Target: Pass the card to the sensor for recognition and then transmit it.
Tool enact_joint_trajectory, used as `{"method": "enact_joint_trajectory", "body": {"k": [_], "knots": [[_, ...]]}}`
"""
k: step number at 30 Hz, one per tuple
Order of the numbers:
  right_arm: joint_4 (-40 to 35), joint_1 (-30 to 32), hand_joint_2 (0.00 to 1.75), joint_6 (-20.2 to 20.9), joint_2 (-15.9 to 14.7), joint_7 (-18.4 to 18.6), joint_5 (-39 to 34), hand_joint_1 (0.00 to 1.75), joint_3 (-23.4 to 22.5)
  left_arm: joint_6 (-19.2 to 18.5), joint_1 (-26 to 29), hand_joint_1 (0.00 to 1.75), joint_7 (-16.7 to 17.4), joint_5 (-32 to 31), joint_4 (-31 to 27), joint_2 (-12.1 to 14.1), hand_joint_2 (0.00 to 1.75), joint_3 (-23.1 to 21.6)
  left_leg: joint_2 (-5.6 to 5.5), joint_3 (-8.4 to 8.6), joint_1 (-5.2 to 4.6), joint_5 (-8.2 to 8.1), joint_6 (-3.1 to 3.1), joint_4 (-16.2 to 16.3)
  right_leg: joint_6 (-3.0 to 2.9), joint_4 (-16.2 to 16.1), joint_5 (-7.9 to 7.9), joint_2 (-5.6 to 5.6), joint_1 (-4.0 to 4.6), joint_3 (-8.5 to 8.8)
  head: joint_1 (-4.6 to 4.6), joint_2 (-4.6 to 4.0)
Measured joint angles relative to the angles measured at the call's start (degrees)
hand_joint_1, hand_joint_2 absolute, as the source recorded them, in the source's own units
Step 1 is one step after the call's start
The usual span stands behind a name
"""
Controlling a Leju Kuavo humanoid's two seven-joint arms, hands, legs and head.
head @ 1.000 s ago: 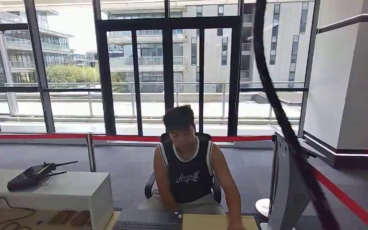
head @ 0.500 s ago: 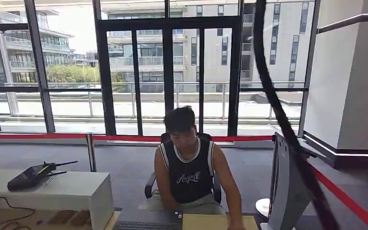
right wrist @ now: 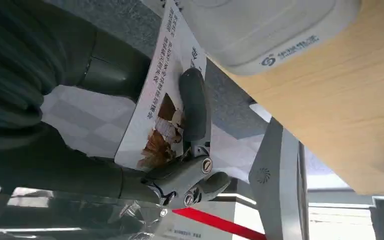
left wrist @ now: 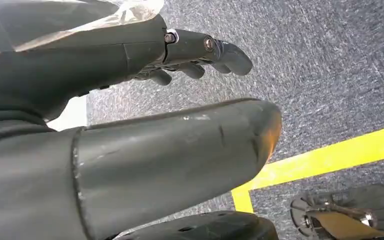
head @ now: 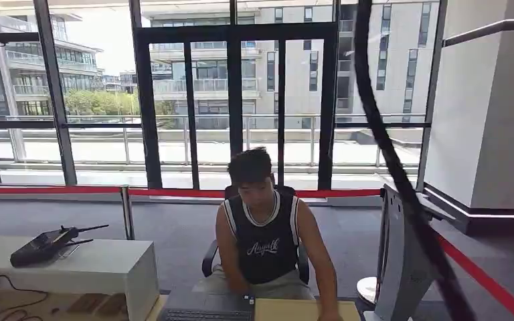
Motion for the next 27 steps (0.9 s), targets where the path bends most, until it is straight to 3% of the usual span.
{"method": "enact_joint_trajectory", "body": {"k": [27], "knots": [[1.4, -2.0, 1.75, -2.8, 0.6, -0.1, 0.0, 1.75, -2.2, -0.4, 0.0, 0.0, -0.9, -1.1, 0.0, 0.0, 0.0, 0.0, 0.01, 0.05, -0.02, 0.01, 0.0, 0.0, 0.0, 0.0, 0.02, 0.01, -0.01, 0.08, 0.0, 0.0]]}}
